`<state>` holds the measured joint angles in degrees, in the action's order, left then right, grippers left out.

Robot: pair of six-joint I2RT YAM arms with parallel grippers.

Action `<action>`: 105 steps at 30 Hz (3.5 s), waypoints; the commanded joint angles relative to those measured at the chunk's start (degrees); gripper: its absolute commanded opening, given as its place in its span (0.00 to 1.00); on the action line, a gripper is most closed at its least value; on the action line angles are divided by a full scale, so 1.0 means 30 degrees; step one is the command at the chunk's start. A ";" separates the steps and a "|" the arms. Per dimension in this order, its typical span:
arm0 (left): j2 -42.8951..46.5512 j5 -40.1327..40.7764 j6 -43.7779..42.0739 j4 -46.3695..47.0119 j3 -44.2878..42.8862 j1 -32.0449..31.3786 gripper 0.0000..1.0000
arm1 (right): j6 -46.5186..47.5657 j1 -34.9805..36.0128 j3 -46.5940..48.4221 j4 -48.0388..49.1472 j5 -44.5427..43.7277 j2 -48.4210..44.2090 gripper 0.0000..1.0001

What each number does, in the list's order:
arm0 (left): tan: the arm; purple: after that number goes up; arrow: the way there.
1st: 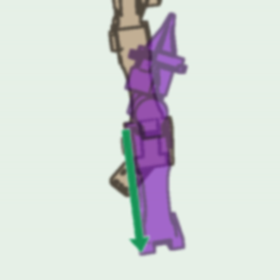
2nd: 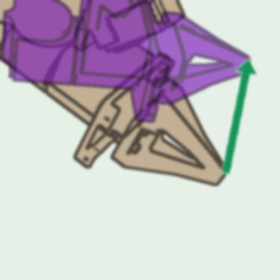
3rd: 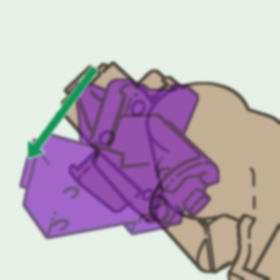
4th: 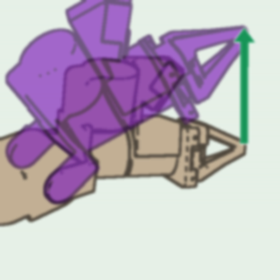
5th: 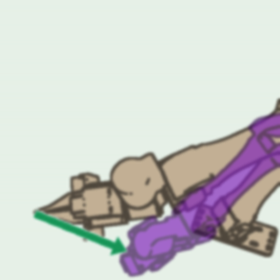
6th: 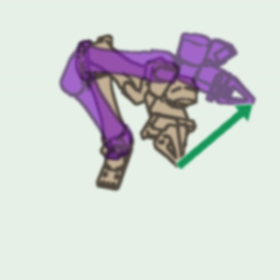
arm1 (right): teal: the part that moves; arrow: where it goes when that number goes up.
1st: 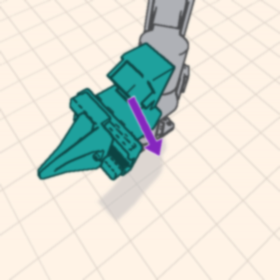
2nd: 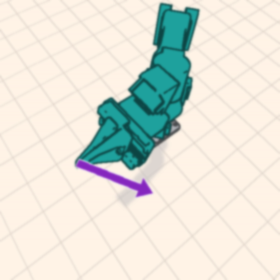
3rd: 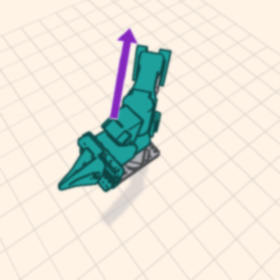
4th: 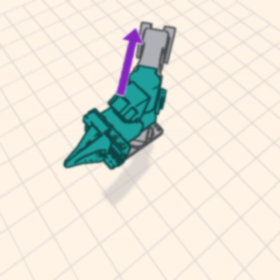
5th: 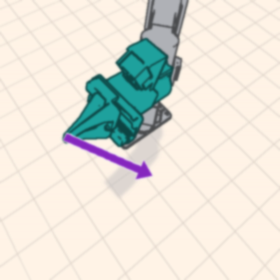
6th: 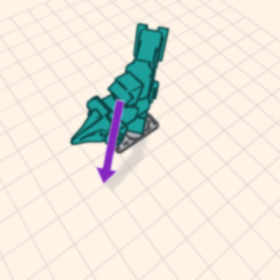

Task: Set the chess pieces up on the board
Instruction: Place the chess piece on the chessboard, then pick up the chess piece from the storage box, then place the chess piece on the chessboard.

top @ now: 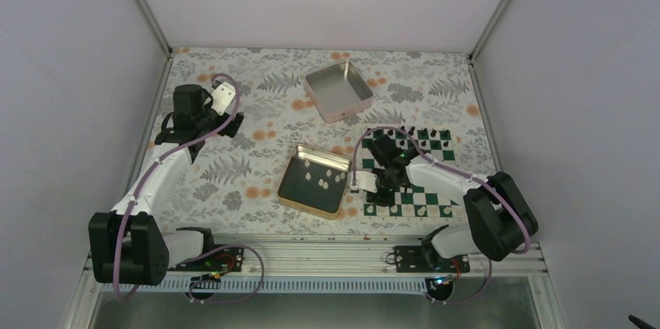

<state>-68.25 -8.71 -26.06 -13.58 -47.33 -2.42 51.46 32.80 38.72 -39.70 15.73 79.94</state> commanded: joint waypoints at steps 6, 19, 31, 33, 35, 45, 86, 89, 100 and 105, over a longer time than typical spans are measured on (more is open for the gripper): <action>0.0019 -0.0071 0.0295 0.0284 -0.0302 -0.0106 1.00 | 0.0312 -0.0412 -0.0390 0.0933 -0.0265 -0.0251 0.05; -0.0128 -0.0155 0.0192 0.0228 -0.0299 -0.0096 1.00 | 0.0614 -0.0824 0.0019 0.0678 -0.0082 0.0286 0.16; -0.0080 -0.0210 0.0192 0.0232 -0.0268 -0.0110 1.00 | 0.0114 -0.0111 0.4671 -0.0546 0.0620 -0.1134 0.41; -0.0008 -0.0185 0.0192 0.0200 -0.0284 -0.0103 1.00 | 0.0042 0.0435 0.6011 -0.0793 0.0536 -0.0403 0.40; 0.0100 -0.0145 0.0192 0.0214 -0.0227 -0.0118 1.00 | -0.0036 0.1250 0.7479 -0.1046 0.0462 0.0664 0.36; 0.0255 -0.0366 0.0250 0.0217 -0.0171 -0.0104 1.00 | 0.0126 0.4257 1.1493 -0.0471 0.0616 0.6639 0.25; 0.0382 -0.0729 0.0220 0.0335 0.0088 -0.0164 1.00 | -0.0501 0.5415 1.2414 0.0838 0.0832 1.0264 0.07; 0.0408 -0.0704 0.0214 0.0310 0.0085 -0.0163 1.00 | -0.0729 0.5363 1.1911 0.0712 0.0535 0.8748 0.06; 0.0455 -0.0716 0.0217 0.0313 0.0019 -0.0173 1.00 | -0.1702 0.2271 0.6939 -0.0699 -0.0504 0.0574 0.05; 0.0424 -0.0729 0.0194 0.0272 -0.0043 -0.0187 1.00 | -0.0389 -0.1155 0.4231 -0.1700 -0.0378 -0.2491 0.05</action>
<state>-68.07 -9.74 -26.06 -13.39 -47.33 -2.74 48.10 34.65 56.47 -40.71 15.14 76.84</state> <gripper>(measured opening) 1.000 0.073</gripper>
